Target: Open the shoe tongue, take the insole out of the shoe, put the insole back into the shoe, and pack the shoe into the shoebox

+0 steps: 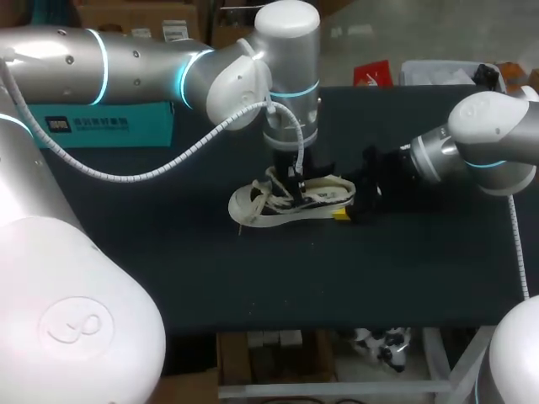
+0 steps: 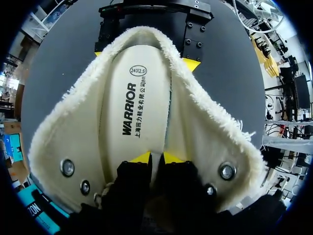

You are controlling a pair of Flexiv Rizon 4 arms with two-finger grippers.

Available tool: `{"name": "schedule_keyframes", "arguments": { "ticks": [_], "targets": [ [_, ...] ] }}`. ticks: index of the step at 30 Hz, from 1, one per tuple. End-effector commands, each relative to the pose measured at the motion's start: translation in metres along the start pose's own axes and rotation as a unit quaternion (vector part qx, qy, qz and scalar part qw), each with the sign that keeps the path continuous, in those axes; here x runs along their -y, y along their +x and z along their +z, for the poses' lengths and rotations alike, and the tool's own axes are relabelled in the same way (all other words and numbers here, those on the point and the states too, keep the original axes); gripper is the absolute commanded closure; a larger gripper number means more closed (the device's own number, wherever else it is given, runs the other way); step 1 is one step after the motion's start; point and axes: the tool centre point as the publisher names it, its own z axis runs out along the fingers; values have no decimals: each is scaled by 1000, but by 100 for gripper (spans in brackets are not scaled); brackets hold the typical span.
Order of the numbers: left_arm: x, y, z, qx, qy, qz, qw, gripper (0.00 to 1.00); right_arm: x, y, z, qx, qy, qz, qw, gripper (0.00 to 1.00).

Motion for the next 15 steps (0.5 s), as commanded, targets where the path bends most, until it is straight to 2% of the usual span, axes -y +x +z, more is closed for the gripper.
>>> {"name": "schedule_keyframes", "arguments": {
  "ticks": [1,3,6,15],
  "targets": [
    [4,2,24,4,3,1,1000,76,6,-3,2,0,-2,0,1000,100],
    [6,2,27,8,3,1,1000,73,6,-3,2,0,-2,0,1000,100],
    [7,0,30,13,4,-3,1000,75,6,-3,2,0,-2,0,1000,100],
    [15,-9,49,70,4,-20,997,73,6,-3,2,0,-2,0,1000,100]
  ]
}}
